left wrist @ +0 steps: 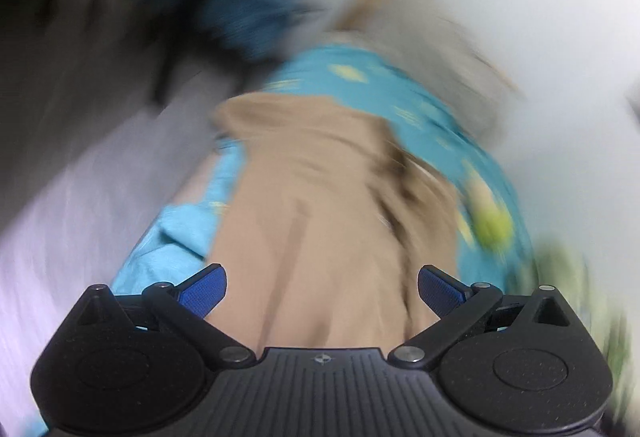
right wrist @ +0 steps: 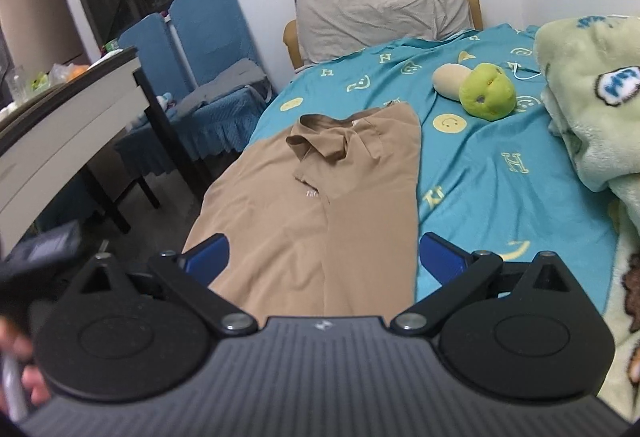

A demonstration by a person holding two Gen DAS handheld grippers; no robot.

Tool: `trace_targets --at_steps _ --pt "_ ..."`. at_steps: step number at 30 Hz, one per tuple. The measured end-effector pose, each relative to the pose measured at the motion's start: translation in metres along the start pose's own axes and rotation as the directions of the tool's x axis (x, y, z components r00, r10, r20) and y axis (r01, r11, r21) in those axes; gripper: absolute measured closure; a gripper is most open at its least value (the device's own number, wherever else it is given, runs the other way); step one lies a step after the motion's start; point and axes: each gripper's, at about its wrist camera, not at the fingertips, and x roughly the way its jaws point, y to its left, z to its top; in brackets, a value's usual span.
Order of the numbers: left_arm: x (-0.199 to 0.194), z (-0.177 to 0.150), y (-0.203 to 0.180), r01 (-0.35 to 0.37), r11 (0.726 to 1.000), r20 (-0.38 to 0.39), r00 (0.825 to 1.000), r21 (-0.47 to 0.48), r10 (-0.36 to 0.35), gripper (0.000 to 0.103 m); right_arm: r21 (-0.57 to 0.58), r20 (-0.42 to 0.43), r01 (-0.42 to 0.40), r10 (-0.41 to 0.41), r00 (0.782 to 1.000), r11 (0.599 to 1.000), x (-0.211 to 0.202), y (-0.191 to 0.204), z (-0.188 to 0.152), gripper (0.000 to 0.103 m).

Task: Fold clothes

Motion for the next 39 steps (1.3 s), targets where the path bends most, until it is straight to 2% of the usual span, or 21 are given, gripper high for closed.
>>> trace_targets --at_steps 2,5,9,11,14,16,17,18,19,20,23,24,25,27,28,31,33,35,36,38,39 --pt "0.030 0.028 0.024 -0.027 0.985 0.010 1.000 -0.172 0.029 0.002 0.019 -0.001 0.017 -0.017 1.000 1.000 0.014 -0.003 -0.001 0.000" --pt "0.070 0.063 0.056 -0.025 0.941 0.035 0.999 -0.337 0.038 0.002 0.024 -0.015 0.052 -0.051 0.999 0.998 0.033 -0.014 -0.010 0.000" --pt "0.123 0.092 0.082 0.040 0.890 0.051 0.999 -0.455 -0.019 0.002 0.082 -0.096 0.117 -0.109 0.989 0.990 0.064 -0.041 -0.017 0.000" --pt "0.152 0.101 0.093 0.057 0.864 0.060 0.998 -0.501 -0.031 0.002 0.141 -0.125 0.113 -0.095 0.988 0.983 0.078 -0.052 -0.017 0.000" --pt "0.190 0.113 0.115 0.099 0.822 0.086 0.994 -0.560 -0.061 0.002 0.145 -0.138 0.124 -0.104 0.985 0.982 0.096 -0.058 -0.017 0.000" --pt "0.213 0.121 0.127 0.095 0.803 0.108 0.993 -0.588 -0.038 0.008 0.147 -0.149 0.129 -0.107 0.983 0.981 0.108 -0.062 -0.019 0.000" --pt "0.221 0.124 0.132 0.099 0.782 0.110 0.993 -0.615 -0.039 0.019 0.158 -0.163 0.130 -0.104 0.981 0.979 0.115 -0.065 -0.020 0.000" --pt "0.228 0.126 0.137 0.104 0.758 0.112 0.993 -0.643 -0.042 0.020 0.168 -0.176 0.131 -0.101 0.979 0.977 0.122 -0.067 -0.021 0.000" --pt "0.234 0.131 0.138 0.126 0.763 0.122 0.991 -0.634 -0.062 0.020 0.179 -0.189 0.132 -0.097 0.977 0.975 0.129 -0.070 -0.022 0.000" --pt "0.241 0.136 0.139 0.148 0.770 0.132 0.988 -0.621 -0.084 0.020 0.187 -0.202 0.132 -0.094 0.975 0.973 0.135 -0.072 -0.024 0.000" --pt "0.255 0.147 0.130 0.111 0.830 0.098 0.993 -0.547 -0.068 0.022 0.200 -0.224 0.134 -0.088 0.971 0.971 0.145 -0.076 -0.027 0.000" --pt "0.256 0.149 0.127 0.109 0.839 0.105 0.993 -0.534 -0.062 0.038 0.205 -0.227 0.134 -0.086 0.970 0.969 0.147 -0.077 -0.027 0.000" --pt "0.257 0.152 0.125 0.111 0.843 0.118 0.991 -0.526 -0.057 0.047 0.210 -0.226 0.134 -0.085 0.970 0.969 0.146 -0.078 -0.028 0.000" --pt "0.256 0.156 0.120 0.105 0.862 0.128 0.991 -0.496 -0.047 0.090 0.219 -0.220 0.132 -0.083 0.972 0.967 0.144 -0.078 -0.027 0.000" --pt "0.256 0.161 0.115 0.093 0.880 0.132 0.991 -0.466 -0.035 0.099 0.224 -0.215 0.130 -0.081 0.973 0.966 0.141 -0.078 -0.027 0.000" --pt "0.240 0.169 0.075 0.020 0.960 0.193 0.980 -0.281 0.036 0.099 0.232 -0.193 0.130 -0.085 0.978 0.964 0.134 -0.079 -0.023 0.000" --pt "0.221 0.172 0.037 -0.034 0.991 0.251 0.966 -0.130 0.066 0.099 0.238 -0.172 0.132 -0.092 0.981 0.962 0.127 -0.080 -0.021 0.000" --pt "0.203 0.169 -0.009 -0.110 0.993 0.307 0.947 0.046 0.091 0.099 0.243 -0.154 0.135 -0.099 0.983 0.961 0.121 -0.081 -0.019 0.000" --pt "0.195 0.165 -0.033 -0.149 0.980 0.337 0.937 0.136 0.096 0.099 0.244 -0.149 0.138 -0.104 0.983 0.960 0.118 -0.081 -0.018 0.000" --pt "0.182 0.151 -0.083 -0.217 0.925 0.395 0.915 0.312 0.082 0.099 0.241 -0.145 0.148 -0.115 0.983 0.959 0.113 -0.082 -0.017 0.000" --pt "0.177 0.141 -0.109 -0.245 0.884 0.421 0.905 0.398 0.062 0.099 0.241 -0.141 0.154 -0.123 0.982 0.958 0.111 -0.083 -0.016 0.000"
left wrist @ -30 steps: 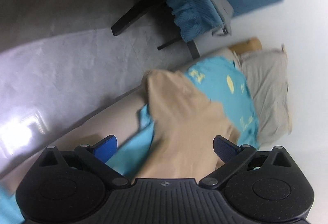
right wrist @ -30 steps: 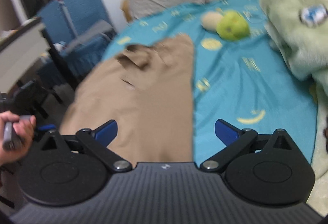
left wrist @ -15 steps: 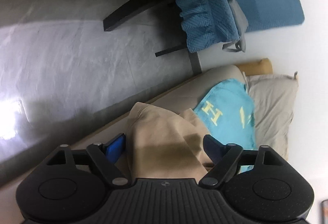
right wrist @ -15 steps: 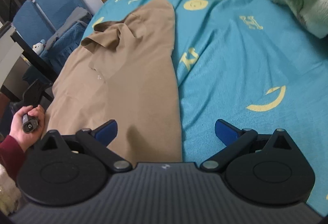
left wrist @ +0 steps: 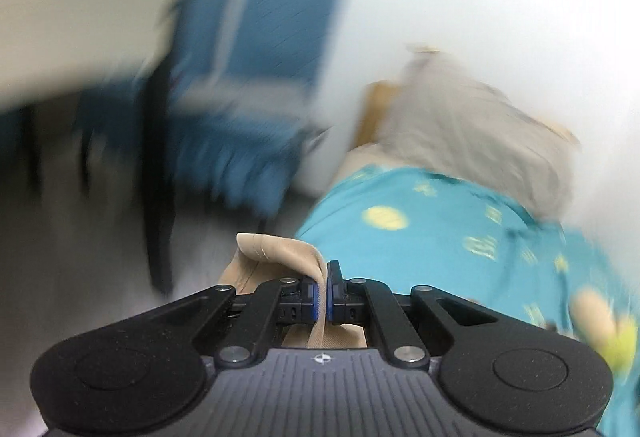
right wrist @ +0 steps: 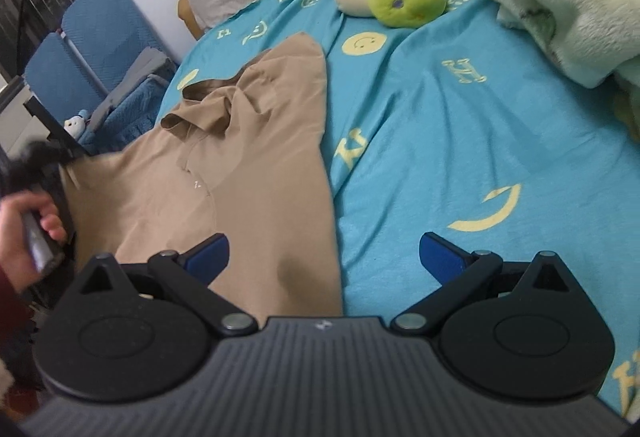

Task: Fold clothes

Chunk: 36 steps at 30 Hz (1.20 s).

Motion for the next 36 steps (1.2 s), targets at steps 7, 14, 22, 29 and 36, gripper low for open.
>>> trace_targets --at_steps 7,14,22,29,36 --pt "-0.026 -0.038 -0.165 0.220 0.910 -0.070 0.975 0.352 -0.209 0.099 0.037 0.075 0.051 -0.054 0.996 0.998 -0.014 -0.017 0.010 0.000" --pt "-0.006 -0.109 -0.219 0.350 0.877 -0.280 0.923 0.329 -0.263 0.054 0.070 0.098 0.075 -0.082 0.992 0.995 -0.009 -0.033 0.015 0.000" --pt "-0.090 -0.107 -0.098 0.345 0.923 -0.429 0.869 0.170 -0.246 0.020 0.043 0.113 0.017 -0.022 0.993 0.999 -0.013 -0.024 0.016 0.000" --pt "-0.145 -0.135 0.044 0.226 0.971 -0.704 0.676 -0.084 -0.218 0.021 0.017 0.120 -0.012 0.010 0.993 1.000 -0.033 -0.010 0.006 0.000" --pt "-0.177 -0.157 0.075 0.289 0.956 -0.821 0.535 -0.044 -0.199 0.032 0.048 0.103 -0.016 0.011 0.995 0.999 -0.064 -0.009 -0.019 0.000"
